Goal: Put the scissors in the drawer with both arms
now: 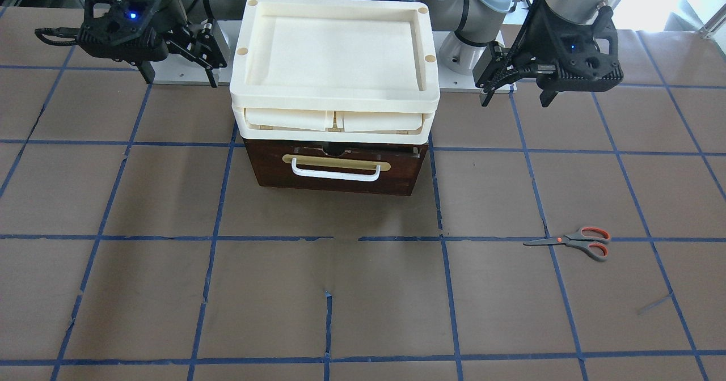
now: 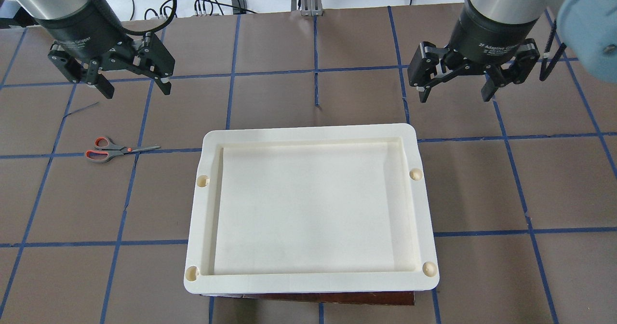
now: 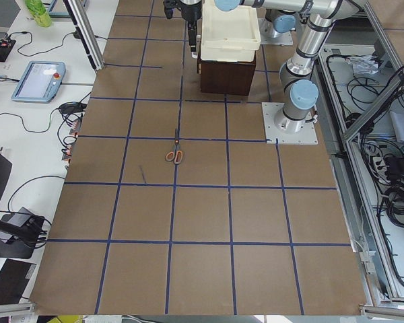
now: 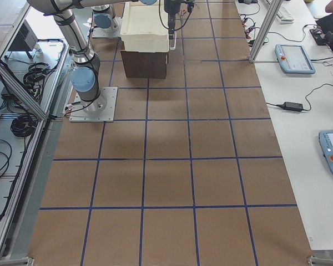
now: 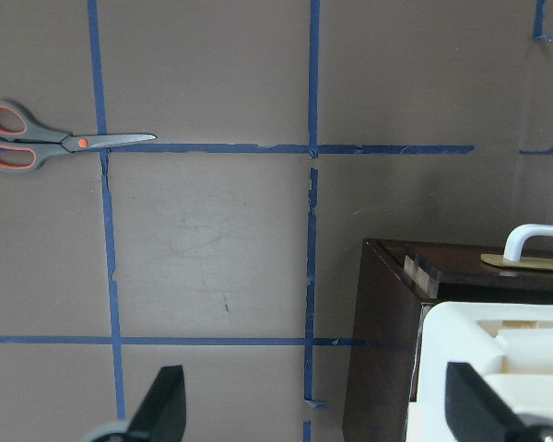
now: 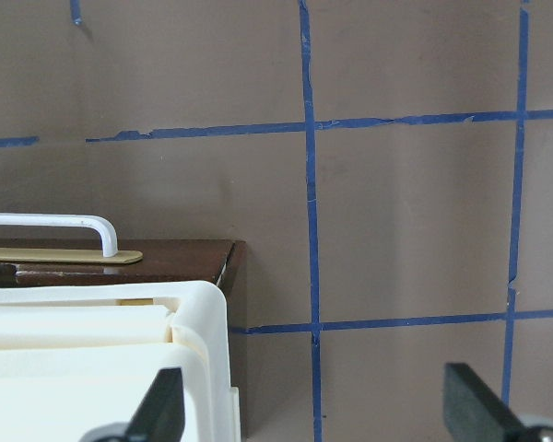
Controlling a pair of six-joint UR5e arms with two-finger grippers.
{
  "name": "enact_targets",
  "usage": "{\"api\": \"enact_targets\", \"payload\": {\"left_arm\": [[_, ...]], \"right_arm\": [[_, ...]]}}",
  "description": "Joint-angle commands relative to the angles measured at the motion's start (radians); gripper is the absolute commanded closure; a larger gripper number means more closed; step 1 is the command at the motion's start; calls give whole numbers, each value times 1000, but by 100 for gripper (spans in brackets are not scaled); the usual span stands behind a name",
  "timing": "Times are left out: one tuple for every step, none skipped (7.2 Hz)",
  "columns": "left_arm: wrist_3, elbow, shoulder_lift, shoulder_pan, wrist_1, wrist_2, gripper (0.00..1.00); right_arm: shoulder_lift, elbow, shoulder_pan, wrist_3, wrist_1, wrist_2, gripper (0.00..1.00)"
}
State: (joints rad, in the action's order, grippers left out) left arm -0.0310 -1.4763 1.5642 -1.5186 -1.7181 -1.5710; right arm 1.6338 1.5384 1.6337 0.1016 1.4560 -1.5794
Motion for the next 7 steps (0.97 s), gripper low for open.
{"api": "enact_targets", "payload": {"left_arm": [[-1,-2,-1,0,0,0,0],[-1,-2,-1,0,0,-1,0],[-1,-4,-1,0,0,0,0],[-1,-1,-1,0,2,-1,0],[-4,-4,-6,0,-2,-1,0],[-13,-12,-9,3,1,2,0],[-15,-12,9,14,6,3,0]], "right_arm": [[-12,-5,12,-2,-14,9,0],[-94,-23,21,-14,27,10,0],[-183,-91,41,-20,30,38,0],[-289,-189,67,-48,30,61,0],[-374,-264,99,-80,35,61,0],[-425,-268,110,-171,91,103,0],[-475,-268,113,-298,163,196,0]]}}
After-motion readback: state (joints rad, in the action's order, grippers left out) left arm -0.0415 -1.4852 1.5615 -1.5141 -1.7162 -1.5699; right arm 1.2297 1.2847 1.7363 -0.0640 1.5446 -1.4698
